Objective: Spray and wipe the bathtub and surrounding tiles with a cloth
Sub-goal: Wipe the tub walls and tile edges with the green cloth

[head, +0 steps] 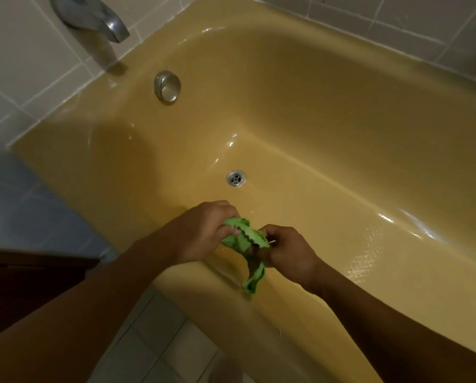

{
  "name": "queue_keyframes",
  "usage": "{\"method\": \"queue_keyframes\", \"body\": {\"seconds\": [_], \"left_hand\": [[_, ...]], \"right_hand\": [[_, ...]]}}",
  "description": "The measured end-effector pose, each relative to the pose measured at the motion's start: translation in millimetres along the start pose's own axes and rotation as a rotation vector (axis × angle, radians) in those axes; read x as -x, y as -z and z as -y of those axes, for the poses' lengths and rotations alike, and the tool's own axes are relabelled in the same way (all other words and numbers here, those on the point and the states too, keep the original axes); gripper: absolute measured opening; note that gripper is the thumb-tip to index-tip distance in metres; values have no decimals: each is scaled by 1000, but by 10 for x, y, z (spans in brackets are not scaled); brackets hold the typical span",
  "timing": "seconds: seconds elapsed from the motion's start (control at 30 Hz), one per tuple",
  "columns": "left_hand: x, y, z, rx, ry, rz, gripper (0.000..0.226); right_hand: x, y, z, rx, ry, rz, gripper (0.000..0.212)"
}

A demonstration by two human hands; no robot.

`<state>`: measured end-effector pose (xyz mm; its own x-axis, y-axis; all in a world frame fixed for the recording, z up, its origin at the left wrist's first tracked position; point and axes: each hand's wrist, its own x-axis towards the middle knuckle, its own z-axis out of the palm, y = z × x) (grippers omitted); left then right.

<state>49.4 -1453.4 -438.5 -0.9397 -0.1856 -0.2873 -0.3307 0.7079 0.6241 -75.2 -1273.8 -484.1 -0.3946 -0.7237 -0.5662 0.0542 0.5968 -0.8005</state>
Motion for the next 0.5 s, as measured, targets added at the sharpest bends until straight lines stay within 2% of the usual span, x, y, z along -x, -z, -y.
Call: {"method": "queue_keyframes", "body": {"seconds": [0.1, 0.17, 0.37, 0.5], "left_hand": [[46, 27, -145, -1, 19, -37, 14], [96, 82, -262, 23, 45, -59, 13], [320, 589, -902, 188, 90, -111, 6], [623, 1041, -1476, 313, 85, -200, 12]], "right_hand": [[113, 36, 41, 212, 107, -156, 20], [246, 81, 109, 308, 168, -191, 19], [895, 463, 698, 378, 196, -247, 27], [1549, 735, 1307, 341, 136, -224, 17]]}}
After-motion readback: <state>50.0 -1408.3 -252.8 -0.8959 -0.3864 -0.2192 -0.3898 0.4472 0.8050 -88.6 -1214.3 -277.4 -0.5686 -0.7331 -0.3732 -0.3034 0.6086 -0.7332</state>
